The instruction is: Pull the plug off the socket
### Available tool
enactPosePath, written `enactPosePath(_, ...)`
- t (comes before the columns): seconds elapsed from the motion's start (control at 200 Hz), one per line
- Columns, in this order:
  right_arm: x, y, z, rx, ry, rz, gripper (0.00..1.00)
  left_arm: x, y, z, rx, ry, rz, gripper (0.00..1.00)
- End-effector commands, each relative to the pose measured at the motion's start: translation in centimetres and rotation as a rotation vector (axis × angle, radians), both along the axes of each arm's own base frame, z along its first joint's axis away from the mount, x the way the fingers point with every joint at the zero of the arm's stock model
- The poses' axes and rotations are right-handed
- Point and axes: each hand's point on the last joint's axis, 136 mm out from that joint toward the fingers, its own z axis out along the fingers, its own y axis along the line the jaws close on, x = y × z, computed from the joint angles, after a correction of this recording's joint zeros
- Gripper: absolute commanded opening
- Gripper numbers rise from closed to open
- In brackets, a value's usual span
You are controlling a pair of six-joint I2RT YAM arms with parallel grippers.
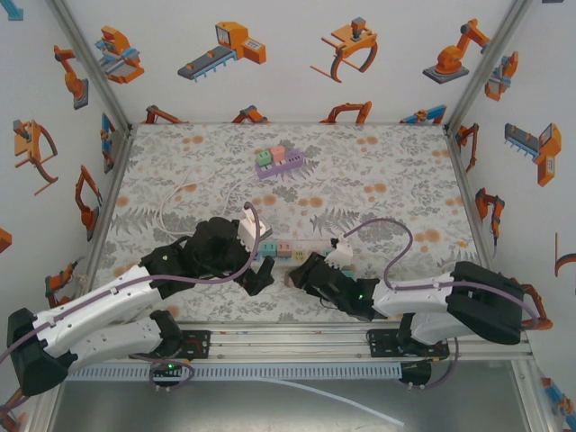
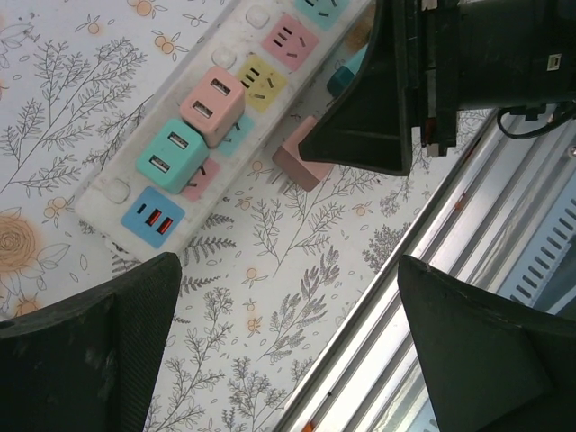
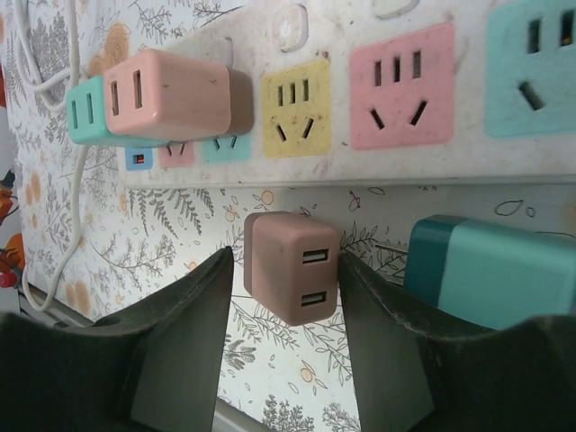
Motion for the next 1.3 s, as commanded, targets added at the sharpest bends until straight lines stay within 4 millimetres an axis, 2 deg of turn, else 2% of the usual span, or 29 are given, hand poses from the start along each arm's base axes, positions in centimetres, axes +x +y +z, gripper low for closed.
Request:
enactPosePath(0.0,0.1,-1.9,0.1,-0.062,-0.031,-0.042,0.49,0.1,0.1,0.1,0.018,-0.023,-0.002,0.98)
enactPosePath(0.18,0.3,-2.5,2.3,-0.076,-0.073,-0.038,0.49,0.7,0.5,0.1,0.028,-0.041,0.035,0.98)
enactPosePath(0.396,1.3,-4.1,6.8,-0.23,-0.25,-0.003,0.51,1.7,1.3,0.6,0.016,-0.079,0.109,0.98)
enactPosePath(0.546,1.9,-4.1,9.9,-0.352,-0.413,0.069,0.53,2.1,1.9,1.2,-0.008,-0.101,0.152,0.98)
enactPosePath(0.741,2.8,-3.4,12.7,-0.441,-0.586,0.15,0.58,2.7,2.9,1.5,-0.014,-0.123,0.211,0.98)
enactPosePath(0.986,3.1,-0.8,14.5,-0.577,-0.801,0.378,0.71,3.7,4.0,1.7,-0.003,-0.145,0.297,0.98)
enactPosePath(1.127,3.3,0.8,14.1,-0.658,-0.889,0.55,0.72,4.6,4.8,1.4,0.015,-0.137,0.362,0.97)
enactPosePath(1.297,3.3,2.4,13.2,-0.641,-0.955,0.797,0.74,6.1,6.4,0.2,0.035,-0.081,0.476,0.97)
